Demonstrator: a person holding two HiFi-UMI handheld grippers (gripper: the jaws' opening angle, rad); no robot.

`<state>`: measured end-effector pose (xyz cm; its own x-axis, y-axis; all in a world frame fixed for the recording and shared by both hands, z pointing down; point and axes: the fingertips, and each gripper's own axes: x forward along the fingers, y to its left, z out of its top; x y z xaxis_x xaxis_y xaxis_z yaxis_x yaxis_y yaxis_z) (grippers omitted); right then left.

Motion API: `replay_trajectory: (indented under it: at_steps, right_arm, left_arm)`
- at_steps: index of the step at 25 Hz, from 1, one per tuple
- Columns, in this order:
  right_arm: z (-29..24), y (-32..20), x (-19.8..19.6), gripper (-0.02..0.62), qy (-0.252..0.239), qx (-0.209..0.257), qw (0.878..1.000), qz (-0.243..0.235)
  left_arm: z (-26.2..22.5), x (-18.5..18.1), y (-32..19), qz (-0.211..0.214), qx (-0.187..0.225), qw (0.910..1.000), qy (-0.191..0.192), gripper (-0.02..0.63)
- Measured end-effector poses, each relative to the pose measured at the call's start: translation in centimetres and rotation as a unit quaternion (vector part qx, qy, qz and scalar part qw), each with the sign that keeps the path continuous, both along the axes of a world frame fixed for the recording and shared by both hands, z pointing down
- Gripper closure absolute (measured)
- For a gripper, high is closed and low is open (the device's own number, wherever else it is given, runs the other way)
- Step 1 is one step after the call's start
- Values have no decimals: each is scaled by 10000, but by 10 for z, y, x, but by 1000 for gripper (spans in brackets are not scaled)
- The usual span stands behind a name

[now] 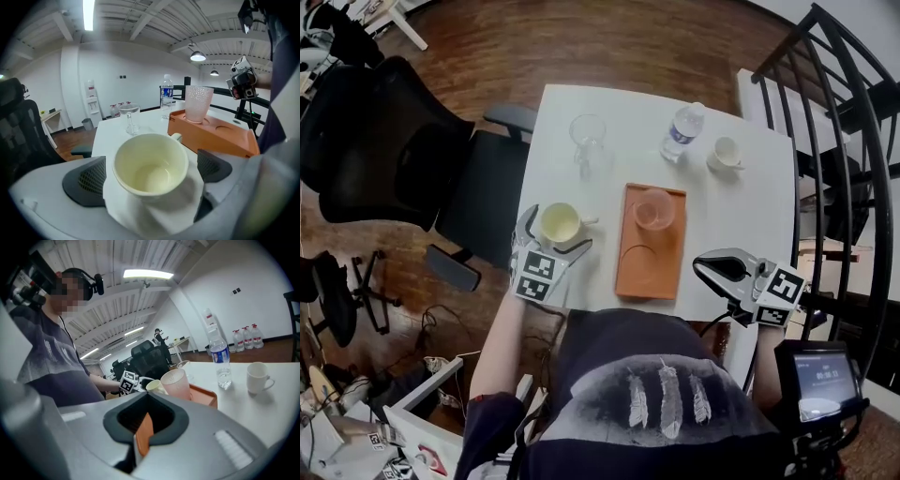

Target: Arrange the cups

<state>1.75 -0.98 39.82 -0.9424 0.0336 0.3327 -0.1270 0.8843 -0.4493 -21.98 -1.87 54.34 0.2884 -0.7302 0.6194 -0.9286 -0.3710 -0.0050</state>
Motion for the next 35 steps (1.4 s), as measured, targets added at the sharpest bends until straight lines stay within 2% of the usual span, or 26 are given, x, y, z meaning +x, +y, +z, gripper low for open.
replay_trajectory:
  at_steps: [9,11,12,14,23,35]
  right_arm:
    - [4,7,-6,592,216,-64,9997,106]
    - [6,7,-7,592,252,-70,9996,121]
    - [7,7,-7,592,265,-78,9995,133]
    - [8,8,-8,592,285,-95,9994,161]
    - [7,13,-12,592,280,-84,9991,321]
    - [7,19,8,592,272,-77,9973,671]
  left_arm:
    - [20,-1,-15,222,237,9994,76,3]
    - [21,-1,-17,210,336,9992,54,44]
    - [24,-1,-17,176,370,9991,56,104]
    - [27,-2,-18,130,396,9991,79,121]
    - [25,-4,-19,230,346,9991,18,129]
    - [17,-2,-17,158,220,9996,-18,130]
